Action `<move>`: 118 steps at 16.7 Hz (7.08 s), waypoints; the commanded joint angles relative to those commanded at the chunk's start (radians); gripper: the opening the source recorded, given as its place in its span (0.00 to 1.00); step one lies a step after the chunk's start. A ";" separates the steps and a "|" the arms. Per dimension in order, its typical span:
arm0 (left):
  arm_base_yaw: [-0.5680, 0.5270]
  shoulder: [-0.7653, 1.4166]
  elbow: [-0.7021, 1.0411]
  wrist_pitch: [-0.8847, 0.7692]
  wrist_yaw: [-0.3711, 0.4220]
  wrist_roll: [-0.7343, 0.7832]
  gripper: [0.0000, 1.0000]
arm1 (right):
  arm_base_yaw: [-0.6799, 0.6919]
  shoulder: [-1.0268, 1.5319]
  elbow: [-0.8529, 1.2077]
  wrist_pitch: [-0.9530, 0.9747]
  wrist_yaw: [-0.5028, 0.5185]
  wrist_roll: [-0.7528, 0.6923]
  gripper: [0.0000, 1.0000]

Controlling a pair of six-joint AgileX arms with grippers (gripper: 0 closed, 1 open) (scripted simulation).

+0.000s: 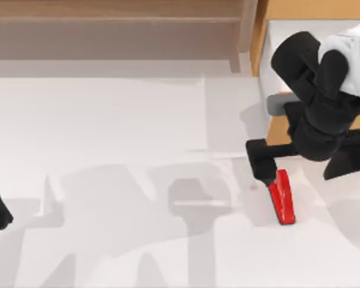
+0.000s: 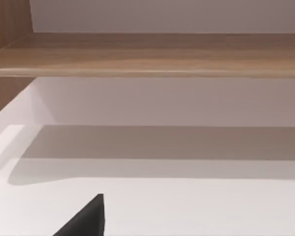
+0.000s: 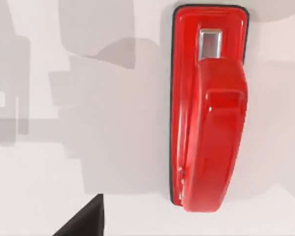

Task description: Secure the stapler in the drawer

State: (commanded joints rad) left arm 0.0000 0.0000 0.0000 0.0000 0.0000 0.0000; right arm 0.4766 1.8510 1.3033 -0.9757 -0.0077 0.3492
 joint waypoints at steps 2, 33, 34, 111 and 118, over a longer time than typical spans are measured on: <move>0.000 0.000 0.000 0.000 0.000 0.000 1.00 | 0.011 0.065 0.058 -0.028 0.004 0.013 1.00; 0.000 0.000 0.000 0.000 0.000 0.000 1.00 | 0.015 0.164 -0.026 0.143 0.006 0.021 0.10; 0.000 0.000 0.000 0.000 0.000 0.000 1.00 | 0.015 0.164 -0.026 0.143 0.006 0.021 0.02; 0.000 0.000 0.000 0.000 0.000 0.000 1.00 | -0.362 0.362 0.416 0.104 -0.040 -0.169 0.60; 0.000 0.000 0.000 0.000 0.000 0.000 1.00 | -0.362 0.362 0.416 0.104 -0.040 -0.169 1.00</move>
State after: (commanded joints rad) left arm 0.0000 0.0000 0.0000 0.0000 0.0000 0.0000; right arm 0.1142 2.2133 1.7194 -0.8718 -0.0477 0.1804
